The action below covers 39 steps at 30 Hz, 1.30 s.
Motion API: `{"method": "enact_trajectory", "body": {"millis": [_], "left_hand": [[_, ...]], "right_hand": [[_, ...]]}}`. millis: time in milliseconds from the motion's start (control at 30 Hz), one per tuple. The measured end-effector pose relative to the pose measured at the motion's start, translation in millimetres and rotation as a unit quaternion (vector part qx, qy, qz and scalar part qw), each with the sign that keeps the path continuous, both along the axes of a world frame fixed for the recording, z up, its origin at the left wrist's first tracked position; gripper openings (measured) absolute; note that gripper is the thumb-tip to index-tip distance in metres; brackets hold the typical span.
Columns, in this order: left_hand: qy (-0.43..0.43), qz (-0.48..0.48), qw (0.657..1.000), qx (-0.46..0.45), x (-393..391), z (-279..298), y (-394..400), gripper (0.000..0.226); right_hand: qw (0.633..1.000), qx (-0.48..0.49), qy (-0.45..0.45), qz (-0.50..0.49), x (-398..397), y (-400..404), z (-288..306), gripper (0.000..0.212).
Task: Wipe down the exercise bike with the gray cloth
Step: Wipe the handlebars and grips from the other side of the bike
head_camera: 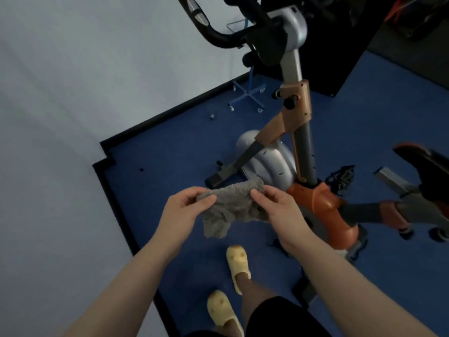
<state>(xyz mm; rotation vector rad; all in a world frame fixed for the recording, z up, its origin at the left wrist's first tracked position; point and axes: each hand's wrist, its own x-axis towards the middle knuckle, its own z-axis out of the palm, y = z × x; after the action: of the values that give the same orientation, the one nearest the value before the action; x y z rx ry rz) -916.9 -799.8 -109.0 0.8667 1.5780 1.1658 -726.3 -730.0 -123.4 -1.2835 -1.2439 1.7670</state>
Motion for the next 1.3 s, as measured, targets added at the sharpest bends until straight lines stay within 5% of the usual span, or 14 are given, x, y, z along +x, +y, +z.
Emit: {"method": "enact_trajectory", "body": {"millis": [567,667,767,1000,1300], "left_hand": [[0.103,-0.229,0.968,0.014,113.0,-6.4,2.9,0.024],[0.056,-0.247,0.967,0.025,157.0,0.6,6.6,0.021],[0.017,-0.248,0.968,0.043,213.2,7.1,4.8,0.021],[0.032,-0.317,0.942,0.101,373.6,19.3,-27.8,0.019],[0.056,-0.301,0.943,0.131,529.5,12.6,-45.7,0.020]], "right_hand": [[0.993,0.018,-0.074,-0.092,141.4,-46.3,-0.6,0.016],[0.994,0.015,-0.041,-0.103,189.4,-61.6,9.6,0.041],[0.988,0.038,-0.127,-0.074,247.5,-78.6,20.1,0.068],[0.947,0.139,-0.289,0.029,392.4,-118.9,36.5,0.032],[0.922,0.165,-0.350,-0.009,547.3,-141.5,50.7,0.027]]}}
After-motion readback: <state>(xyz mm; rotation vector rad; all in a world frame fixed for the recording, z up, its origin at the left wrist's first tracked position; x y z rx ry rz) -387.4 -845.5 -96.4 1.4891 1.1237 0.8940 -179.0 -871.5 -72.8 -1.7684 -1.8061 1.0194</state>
